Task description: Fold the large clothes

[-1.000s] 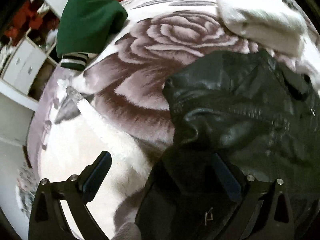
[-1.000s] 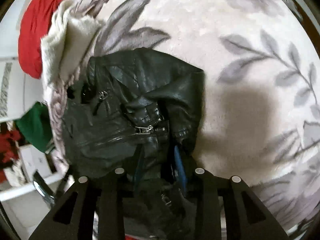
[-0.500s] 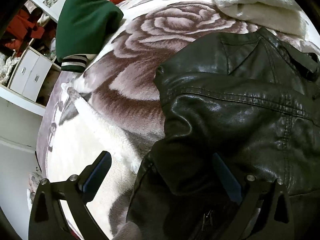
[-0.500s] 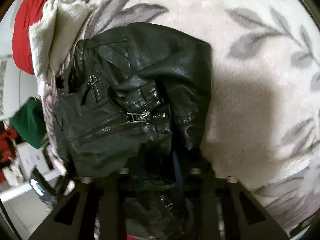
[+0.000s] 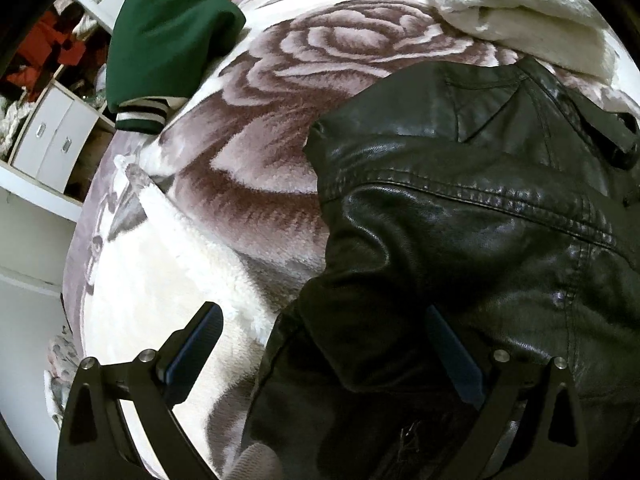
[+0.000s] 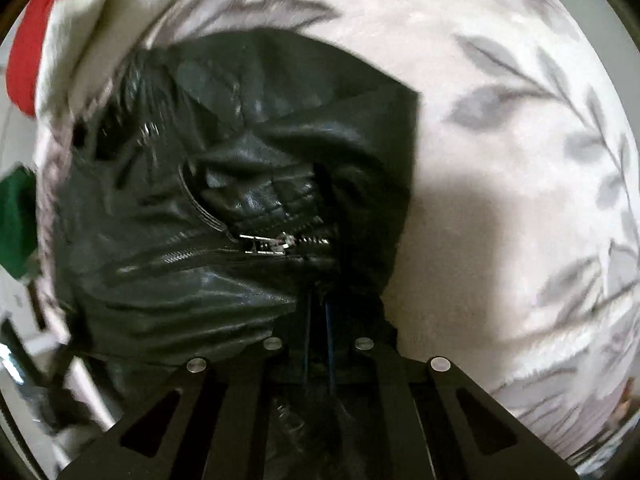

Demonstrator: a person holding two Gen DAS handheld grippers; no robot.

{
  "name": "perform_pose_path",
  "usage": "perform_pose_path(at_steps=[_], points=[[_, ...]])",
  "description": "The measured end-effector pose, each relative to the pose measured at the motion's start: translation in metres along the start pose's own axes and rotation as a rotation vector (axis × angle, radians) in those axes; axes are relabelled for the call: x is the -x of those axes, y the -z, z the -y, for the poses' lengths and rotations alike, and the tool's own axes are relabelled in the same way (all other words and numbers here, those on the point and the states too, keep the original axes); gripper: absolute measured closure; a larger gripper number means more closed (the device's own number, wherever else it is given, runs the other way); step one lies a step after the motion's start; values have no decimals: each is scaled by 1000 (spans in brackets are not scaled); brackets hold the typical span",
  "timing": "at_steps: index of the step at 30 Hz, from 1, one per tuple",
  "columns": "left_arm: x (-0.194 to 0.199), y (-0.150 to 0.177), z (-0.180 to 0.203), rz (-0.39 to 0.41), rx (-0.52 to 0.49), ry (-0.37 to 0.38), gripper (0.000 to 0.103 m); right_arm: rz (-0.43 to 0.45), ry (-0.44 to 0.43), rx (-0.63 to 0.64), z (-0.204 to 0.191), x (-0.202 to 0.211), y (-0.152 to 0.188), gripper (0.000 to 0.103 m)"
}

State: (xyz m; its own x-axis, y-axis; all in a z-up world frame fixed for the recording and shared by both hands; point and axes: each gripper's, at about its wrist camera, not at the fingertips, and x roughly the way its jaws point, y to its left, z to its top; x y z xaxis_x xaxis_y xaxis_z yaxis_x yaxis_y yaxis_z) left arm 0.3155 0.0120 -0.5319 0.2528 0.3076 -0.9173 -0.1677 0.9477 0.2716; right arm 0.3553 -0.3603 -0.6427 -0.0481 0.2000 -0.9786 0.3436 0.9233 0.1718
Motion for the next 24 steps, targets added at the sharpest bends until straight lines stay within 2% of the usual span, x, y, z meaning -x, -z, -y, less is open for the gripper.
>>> perform_pose_path(at_steps=[4, 8, 10, 13, 14, 16, 17, 18, 20, 22, 24], points=[[-4, 1, -5, -8, 28, 42, 0, -13, 66, 40, -11, -12, -5, 97], [-16, 2, -11, -14, 47, 121, 0, -15, 134, 69, -26, -16, -5, 96], [-21, 0, -14, -24, 50, 155, 0, -36, 131, 54, -26, -15, -8, 96], [-10, -6, -21, -40, 52, 165, 0, -72, 54, -31, -14, 5, -12, 92], [-5, -6, -23, -34, 49, 162, 0, -71, 21, -47, -9, 14, -12, 88], [14, -2, -28, -17, 34, 165, 0, -41, -66, -93, 4, 39, -5, 59], [21, 1, -29, -4, 26, 163, 0, -25, -97, -112, 11, 52, 0, 55], [30, 7, -30, 16, 6, 146, 0, -16, -109, -122, 15, 61, 5, 52], [51, 21, -25, 67, -58, 66, 0, -6, -116, -136, 26, 76, 16, 52], [71, 39, -12, 118, -131, -23, 0, -15, -103, -129, 35, 86, 30, 51], [85, 60, 5, 144, -195, -75, 0, -30, -77, -111, 46, 89, 46, 51]])
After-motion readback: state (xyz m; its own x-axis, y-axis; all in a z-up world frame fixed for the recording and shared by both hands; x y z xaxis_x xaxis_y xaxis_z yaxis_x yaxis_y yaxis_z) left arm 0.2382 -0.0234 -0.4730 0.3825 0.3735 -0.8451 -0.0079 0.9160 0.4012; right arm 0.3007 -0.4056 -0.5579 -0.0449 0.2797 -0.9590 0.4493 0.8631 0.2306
